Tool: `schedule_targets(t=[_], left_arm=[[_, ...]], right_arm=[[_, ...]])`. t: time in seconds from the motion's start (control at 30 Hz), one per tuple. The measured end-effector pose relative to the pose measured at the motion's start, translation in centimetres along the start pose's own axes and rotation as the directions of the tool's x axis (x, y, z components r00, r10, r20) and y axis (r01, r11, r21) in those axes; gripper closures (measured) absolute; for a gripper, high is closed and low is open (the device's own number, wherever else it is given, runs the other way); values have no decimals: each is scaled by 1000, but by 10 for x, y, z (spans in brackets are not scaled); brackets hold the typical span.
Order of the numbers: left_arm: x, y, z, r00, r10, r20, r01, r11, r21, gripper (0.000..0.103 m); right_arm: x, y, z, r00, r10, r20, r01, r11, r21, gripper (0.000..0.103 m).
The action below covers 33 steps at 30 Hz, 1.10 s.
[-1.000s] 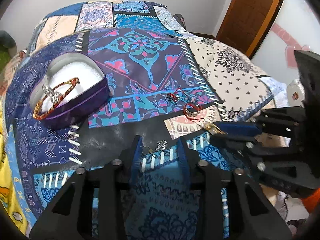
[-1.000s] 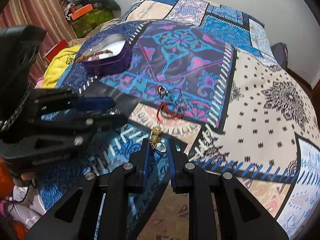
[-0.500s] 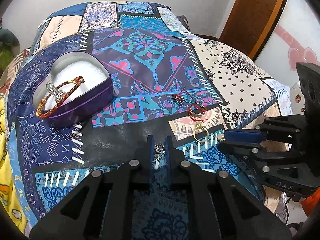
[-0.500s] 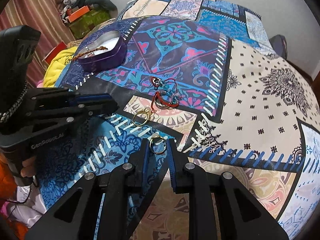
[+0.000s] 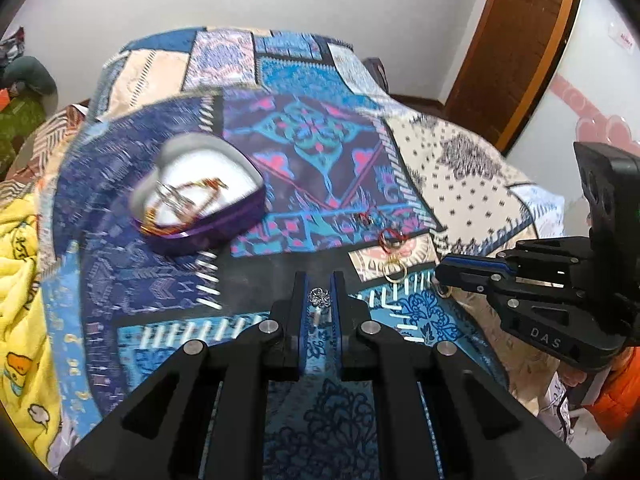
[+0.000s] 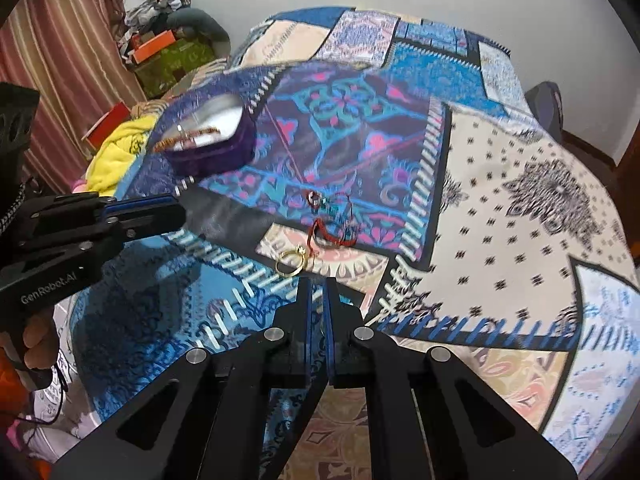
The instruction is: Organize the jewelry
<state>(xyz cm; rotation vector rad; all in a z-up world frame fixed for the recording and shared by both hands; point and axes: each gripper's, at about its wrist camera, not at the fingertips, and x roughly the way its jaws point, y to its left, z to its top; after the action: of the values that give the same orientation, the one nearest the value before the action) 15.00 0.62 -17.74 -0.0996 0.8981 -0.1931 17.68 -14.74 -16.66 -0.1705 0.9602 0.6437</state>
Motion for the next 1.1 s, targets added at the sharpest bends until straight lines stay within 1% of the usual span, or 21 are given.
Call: schedule_targets(t=[0.2,0.23,0.27,0.33,0.43,0.53,0.73,0.87,0.9,0.93,1.03,1.1], left_arm=[[-26,8,6,998,8,61,-7,1000,-21,94],[-27,9,6,998,10,65,-8,1000,-21,94],[-30,10,6,998,14,69,-12,1000,-22,94],[-32,11,5,997,18,71,-17,1000,-23,94],[-31,11,2,998,21,66,-20,1000,-24,94],[-28,12,-1,998,26,55,-25,999,-25,94],[-23,14,-4,999,29,39,-28,999,-31,94],[-18,16,-5,999,25,31,-24,999,-44,94],[-17,16,-5,999,22,30,-21,999,-47,94],[-16,16,-4,999,21,29,-19,999,-49,94],[-15,15,-3,999,17,30,-15,999,-49,94],[-17,14,-2,999,15,35,-14,999,-47,94]], right_arm=[[-21,1,4,998,-27,65,28,1000,-12,98],[-20,2,4,998,-34,53,35,999,-14,94],[-18,3,3,999,-34,39,34,999,-17,86],[-13,2,1,999,-42,21,42,999,-15,79],[5,0,-6,997,-63,-39,62,998,-15,79],[19,-7,-13,994,-65,-83,65,998,5,79],[18,-17,-17,997,-17,-74,21,999,48,79],[19,-15,-18,997,-31,-67,33,999,27,79],[19,-15,-19,998,-31,-60,33,999,35,81],[20,-15,-20,998,-27,-53,29,999,46,86],[19,-11,-21,998,-45,-47,47,998,49,86],[18,-10,-19,998,-41,-47,44,998,51,86]])
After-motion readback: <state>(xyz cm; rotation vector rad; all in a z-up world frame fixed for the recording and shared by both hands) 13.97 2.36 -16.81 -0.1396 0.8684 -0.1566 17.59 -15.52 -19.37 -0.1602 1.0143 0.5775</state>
